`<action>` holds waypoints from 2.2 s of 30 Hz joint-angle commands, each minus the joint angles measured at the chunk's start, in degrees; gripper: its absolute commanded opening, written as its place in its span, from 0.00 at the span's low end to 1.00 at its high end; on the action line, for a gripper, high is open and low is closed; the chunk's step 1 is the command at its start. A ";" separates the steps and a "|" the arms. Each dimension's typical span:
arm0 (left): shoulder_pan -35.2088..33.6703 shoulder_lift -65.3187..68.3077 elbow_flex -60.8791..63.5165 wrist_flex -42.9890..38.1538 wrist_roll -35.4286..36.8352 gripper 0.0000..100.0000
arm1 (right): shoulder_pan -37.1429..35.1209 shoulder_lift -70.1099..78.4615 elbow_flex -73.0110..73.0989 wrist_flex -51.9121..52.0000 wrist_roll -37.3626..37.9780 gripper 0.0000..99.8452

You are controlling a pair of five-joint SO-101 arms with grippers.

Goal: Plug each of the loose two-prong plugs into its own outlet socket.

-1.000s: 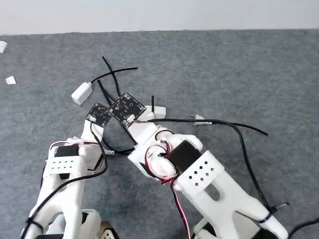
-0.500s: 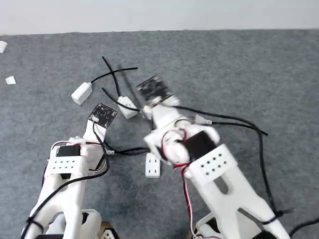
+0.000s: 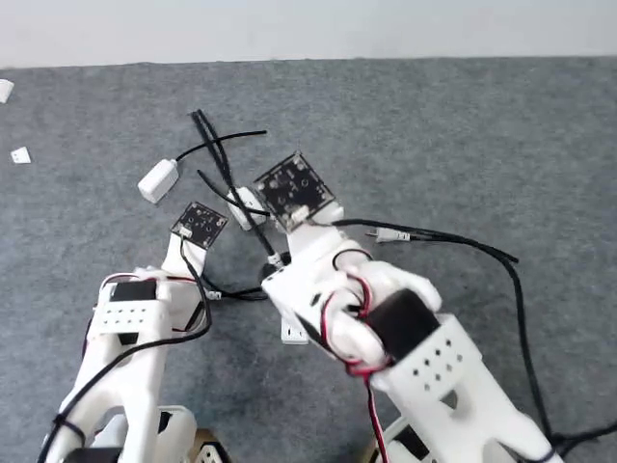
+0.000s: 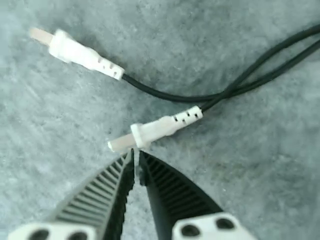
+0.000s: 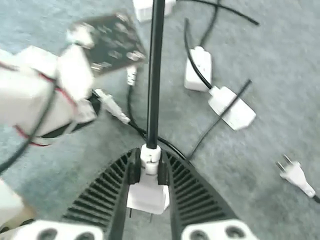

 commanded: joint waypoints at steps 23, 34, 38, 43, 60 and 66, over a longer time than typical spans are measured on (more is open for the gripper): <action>4.48 -21.80 10.95 2.37 -6.68 0.01 | -3.82 9.63 8.00 -15.52 -0.88 0.01; 6.42 -22.68 11.74 3.60 -9.23 0.01 | -0.40 10.24 8.00 -15.96 -0.97 0.01; 3.25 -22.77 11.82 -0.88 -4.40 0.01 | 1.63 10.33 8.70 -15.96 -3.87 0.01; -4.22 -22.77 12.09 -12.31 6.33 0.01 | 8.40 10.33 12.84 -20.00 -6.86 0.01; -4.48 -22.77 12.18 -13.10 8.62 0.01 | 9.54 10.42 23.03 -26.51 -6.68 0.01; -4.48 -22.68 12.18 -13.19 8.62 0.01 | 9.54 10.33 24.00 -25.63 -6.95 0.01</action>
